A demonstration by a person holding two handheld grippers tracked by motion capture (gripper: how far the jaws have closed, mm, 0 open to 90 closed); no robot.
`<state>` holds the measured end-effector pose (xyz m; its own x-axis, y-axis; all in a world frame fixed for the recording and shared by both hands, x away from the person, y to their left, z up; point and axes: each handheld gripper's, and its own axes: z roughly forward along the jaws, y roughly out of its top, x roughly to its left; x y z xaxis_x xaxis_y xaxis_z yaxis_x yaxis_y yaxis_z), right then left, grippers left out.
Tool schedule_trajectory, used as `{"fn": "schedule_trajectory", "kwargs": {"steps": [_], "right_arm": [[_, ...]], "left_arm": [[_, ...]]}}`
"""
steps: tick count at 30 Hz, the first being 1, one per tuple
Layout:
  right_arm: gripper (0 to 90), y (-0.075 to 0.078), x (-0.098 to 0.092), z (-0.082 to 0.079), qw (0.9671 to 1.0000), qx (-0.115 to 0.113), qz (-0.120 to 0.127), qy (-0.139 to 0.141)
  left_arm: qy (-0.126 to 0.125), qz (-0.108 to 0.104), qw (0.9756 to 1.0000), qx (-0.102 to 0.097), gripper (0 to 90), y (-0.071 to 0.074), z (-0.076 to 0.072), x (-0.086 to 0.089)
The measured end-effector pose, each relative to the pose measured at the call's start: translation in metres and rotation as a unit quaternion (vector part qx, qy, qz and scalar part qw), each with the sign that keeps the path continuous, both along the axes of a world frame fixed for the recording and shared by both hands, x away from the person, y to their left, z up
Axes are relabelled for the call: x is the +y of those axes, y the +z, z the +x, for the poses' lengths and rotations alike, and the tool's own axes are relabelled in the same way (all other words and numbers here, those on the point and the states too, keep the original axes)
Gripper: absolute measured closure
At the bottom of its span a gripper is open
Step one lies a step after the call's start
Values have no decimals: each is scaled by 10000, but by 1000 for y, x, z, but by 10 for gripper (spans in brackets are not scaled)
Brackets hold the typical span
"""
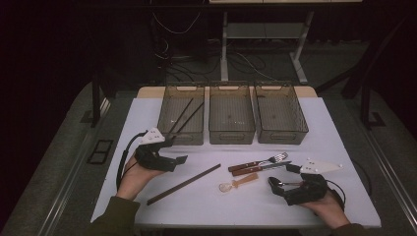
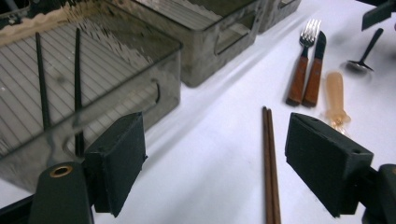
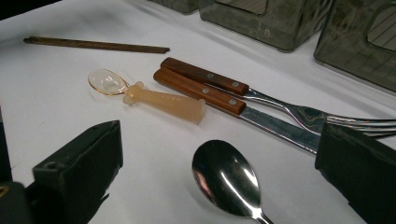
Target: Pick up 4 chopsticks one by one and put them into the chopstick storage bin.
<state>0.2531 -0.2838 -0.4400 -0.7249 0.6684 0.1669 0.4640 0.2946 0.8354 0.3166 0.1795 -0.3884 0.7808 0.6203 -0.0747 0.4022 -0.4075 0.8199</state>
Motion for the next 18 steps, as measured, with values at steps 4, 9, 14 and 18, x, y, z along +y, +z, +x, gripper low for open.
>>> {"fn": "schedule_trajectory", "kwargs": {"steps": [4, 9, 14, 18], "right_arm": [[11, 0, 0, 0, 10000, -16, 2, 3], [11, 0, 0, 0, 10000, -21, 1, 4], [11, 1, 0, -1, 10000, -2, 0, 4], [11, 1, 0, -1, 10000, 6, 2, -5]], "left_arm": [[-27, 60, 10000, -73, 211, -8, -13, 2], [-65, 110, 9999, -43, 237, -17, -26, 5], [-96, 105, 9999, -2, 320, -22, -37, 8], [-137, 169, 9997, 58, 410, -28, -47, 6]]}}
